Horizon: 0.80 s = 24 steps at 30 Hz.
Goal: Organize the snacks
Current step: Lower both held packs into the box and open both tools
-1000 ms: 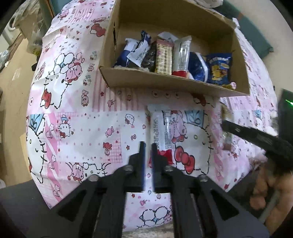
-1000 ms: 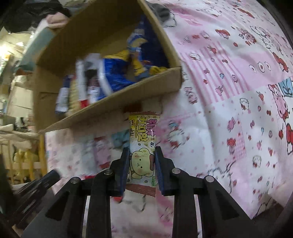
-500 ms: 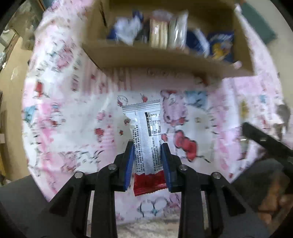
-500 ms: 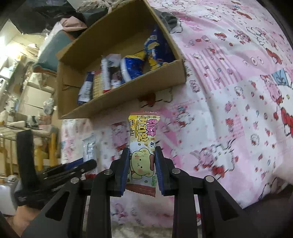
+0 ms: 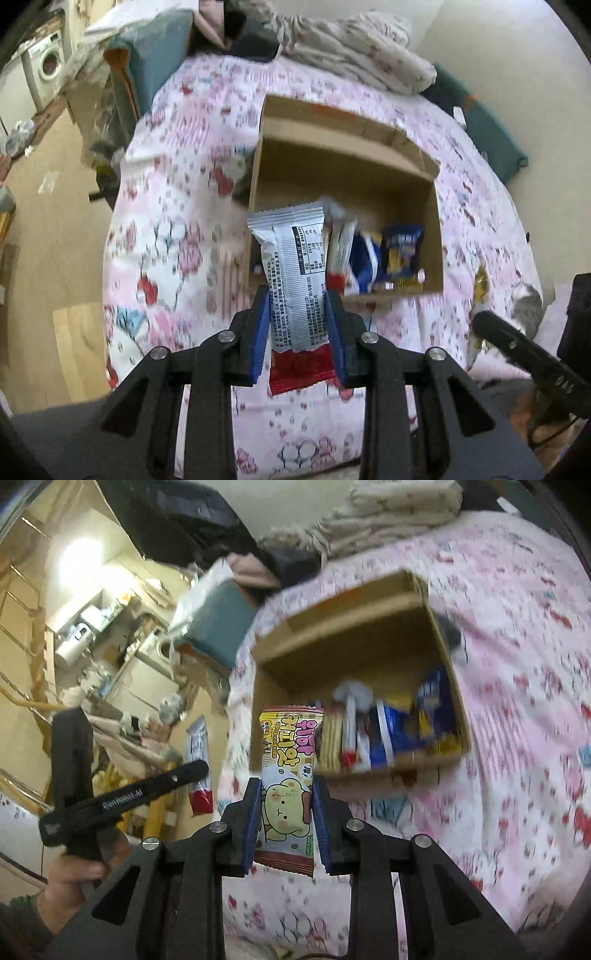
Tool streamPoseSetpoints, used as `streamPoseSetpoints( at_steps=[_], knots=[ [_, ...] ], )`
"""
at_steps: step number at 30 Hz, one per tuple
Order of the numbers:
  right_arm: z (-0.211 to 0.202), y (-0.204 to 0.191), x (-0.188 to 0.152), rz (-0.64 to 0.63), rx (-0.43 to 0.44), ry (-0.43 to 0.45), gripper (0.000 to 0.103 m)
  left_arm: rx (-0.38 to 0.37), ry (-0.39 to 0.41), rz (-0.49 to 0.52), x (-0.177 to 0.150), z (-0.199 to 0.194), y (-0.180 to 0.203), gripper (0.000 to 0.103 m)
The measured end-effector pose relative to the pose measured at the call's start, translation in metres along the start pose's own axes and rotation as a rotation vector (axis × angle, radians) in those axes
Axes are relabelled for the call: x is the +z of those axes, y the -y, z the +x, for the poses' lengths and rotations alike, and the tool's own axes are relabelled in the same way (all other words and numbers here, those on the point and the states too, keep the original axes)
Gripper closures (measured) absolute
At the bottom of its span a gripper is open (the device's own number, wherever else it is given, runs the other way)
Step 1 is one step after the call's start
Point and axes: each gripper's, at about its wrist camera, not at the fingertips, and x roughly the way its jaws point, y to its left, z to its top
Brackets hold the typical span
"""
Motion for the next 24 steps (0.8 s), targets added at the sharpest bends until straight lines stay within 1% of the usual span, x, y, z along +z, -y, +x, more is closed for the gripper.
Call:
streamPoseSetpoints(
  at_steps=[3,6,9,14,18,20,22,24],
  knots=[
    [0.001,0.008,0.022,0.011,-0.018,0.038,0.075,-0.009,0.032,0.003,0.016,0.000,0.006,0.078],
    [0.009,0.023,0.040,0.029,-0.049,0.060,0.075,0.000,0.056,0.031,0.027,0.005,0.017,0.078],
    [0.021,0.040,0.049,0.065,-0.061,0.071,0.075,0.013,0.050,0.057,0.037,0.021,0.026,0.078],
    [0.046,0.057,0.046,0.072,-0.100,0.055,0.075,0.033,0.041,0.069,0.042,0.055,0.032,0.078],
    [0.061,0.065,0.043,0.052,-0.165,0.033,0.075,0.036,0.051,0.096,0.037,0.078,0.034,0.077],
    [0.066,0.066,0.043,0.018,-0.212,0.026,0.075,0.075,0.041,0.116,0.036,0.091,0.032,0.078],
    [0.071,0.068,0.044,-0.003,-0.240,0.019,0.075,0.072,0.021,0.113,0.036,0.100,0.030,0.077],
    [0.074,0.073,0.043,-0.002,-0.258,0.010,0.075,0.074,0.019,0.118,0.037,0.105,0.030,0.077]
  ],
)
